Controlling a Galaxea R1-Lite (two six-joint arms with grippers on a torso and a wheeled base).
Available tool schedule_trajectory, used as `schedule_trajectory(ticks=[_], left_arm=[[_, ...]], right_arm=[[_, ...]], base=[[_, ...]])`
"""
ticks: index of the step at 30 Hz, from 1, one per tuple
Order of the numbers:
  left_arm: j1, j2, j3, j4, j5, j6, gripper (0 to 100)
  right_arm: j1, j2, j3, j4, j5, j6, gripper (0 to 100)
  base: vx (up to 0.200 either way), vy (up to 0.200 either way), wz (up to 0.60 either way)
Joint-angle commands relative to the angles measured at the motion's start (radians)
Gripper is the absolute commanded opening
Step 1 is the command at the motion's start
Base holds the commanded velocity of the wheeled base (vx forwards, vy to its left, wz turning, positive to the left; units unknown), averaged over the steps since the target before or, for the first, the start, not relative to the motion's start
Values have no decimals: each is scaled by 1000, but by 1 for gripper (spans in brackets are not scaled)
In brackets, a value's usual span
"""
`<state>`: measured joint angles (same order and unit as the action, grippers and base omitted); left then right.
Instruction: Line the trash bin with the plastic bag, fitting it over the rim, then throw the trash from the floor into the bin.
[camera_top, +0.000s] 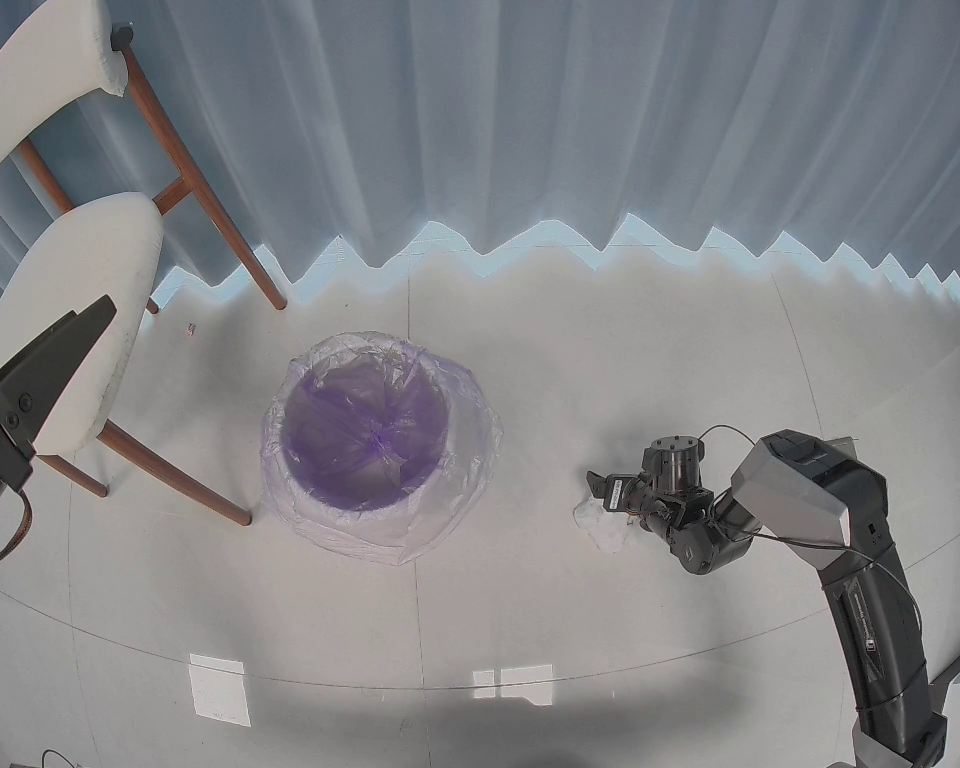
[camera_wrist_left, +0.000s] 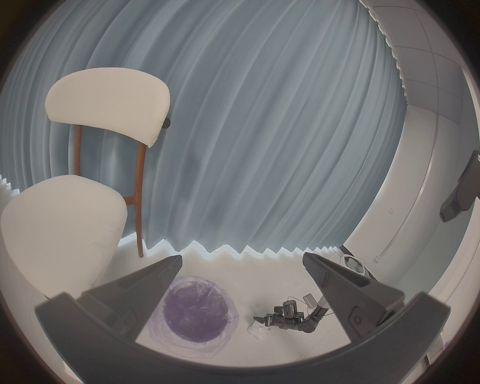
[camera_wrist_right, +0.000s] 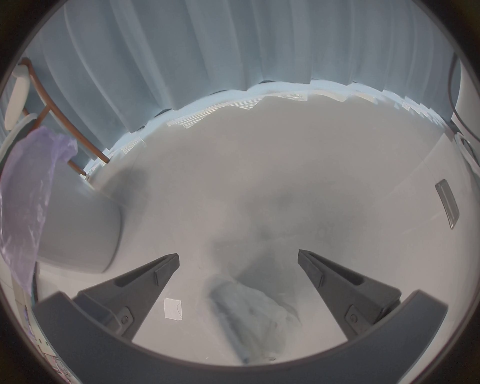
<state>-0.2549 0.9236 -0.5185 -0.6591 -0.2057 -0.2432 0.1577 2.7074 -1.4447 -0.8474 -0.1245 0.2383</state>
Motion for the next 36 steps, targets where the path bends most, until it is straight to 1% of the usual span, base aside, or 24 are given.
schedule_trajectory(ticks=[1,4,5,9,15,21,24,28,30,31,33,36], left_arm=[[-1,-2,5,0,-1,-1,100],[0,-2,5,0,-1,-1,100],[0,-2,5,0,-1,-1,100],[0,-2,3,0,0,-1,100],[0,-3,2,0,0,-1,100],[2,-5,-5,0,0,-1,100],[2,-5,-5,-2,0,-1,100],[0,-6,-5,-2,-1,1,100],[0,-6,-3,-2,-1,1,100],[0,-8,-3,-2,-1,2,100],[0,-8,-3,-4,-1,2,100],[0,-9,-3,-2,-1,2,100]], right_arm=[[11,49,-23,8,2,3,100],[11,64,-56,18,2,4,100],[10,66,-60,28,2,7,0],[10,66,-74,73,2,22,0],[8,64,-79,91,2,56,0],[13,34,-45,73,0,85,0],[25,-52,18,31,2,111,0],[69,-238,112,-4,16,197,0],[82,-296,133,-10,22,220,0],[97,-357,155,-16,23,250,0],[123,-434,179,-19,28,282,0],[180,-560,217,-22,55,351,0]], base=[[0,0,0],[0,0,0],[0,0,0],[0,0,0],[0,0,0],[0,0,0],[0,0,0],[0,0,0],[0,0,0],[0,0,0],[0,0,0],[0,0,0]])
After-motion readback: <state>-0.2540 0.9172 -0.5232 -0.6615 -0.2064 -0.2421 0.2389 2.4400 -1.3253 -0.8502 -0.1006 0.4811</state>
